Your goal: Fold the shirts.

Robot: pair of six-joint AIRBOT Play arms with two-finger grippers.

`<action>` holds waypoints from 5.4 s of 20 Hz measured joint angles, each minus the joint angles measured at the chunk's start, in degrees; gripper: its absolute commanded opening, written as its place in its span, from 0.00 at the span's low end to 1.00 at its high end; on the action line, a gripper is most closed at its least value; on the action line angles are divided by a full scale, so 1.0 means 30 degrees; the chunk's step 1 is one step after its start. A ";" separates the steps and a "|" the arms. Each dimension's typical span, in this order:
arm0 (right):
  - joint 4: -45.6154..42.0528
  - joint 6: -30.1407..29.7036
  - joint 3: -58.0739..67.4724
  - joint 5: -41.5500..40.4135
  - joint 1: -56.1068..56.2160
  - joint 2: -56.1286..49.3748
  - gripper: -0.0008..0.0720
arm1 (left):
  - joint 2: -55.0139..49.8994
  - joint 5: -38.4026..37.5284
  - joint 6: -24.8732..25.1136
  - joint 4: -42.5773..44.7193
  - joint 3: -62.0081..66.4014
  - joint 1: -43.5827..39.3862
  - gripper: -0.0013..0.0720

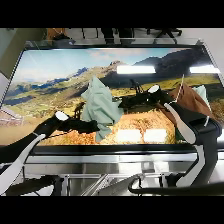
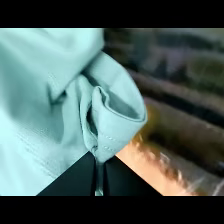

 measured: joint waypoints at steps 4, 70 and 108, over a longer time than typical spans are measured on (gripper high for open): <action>0.0138 -0.0240 0.2011 0.1282 -0.1144 0.1719 0.04 | 0.2922 -0.1967 -0.0066 0.1093 0.1377 0.3016 0.03; -0.3264 -0.0816 0.3461 0.5574 -0.2193 -0.1552 0.04 | 0.1282 -0.2448 0.1960 0.4379 -0.1239 0.6965 0.03; -0.3300 -0.2506 1.1183 -0.4503 -0.2062 -0.5005 0.54 | -0.9238 -0.2565 0.2062 0.5064 1.8637 0.7038 0.03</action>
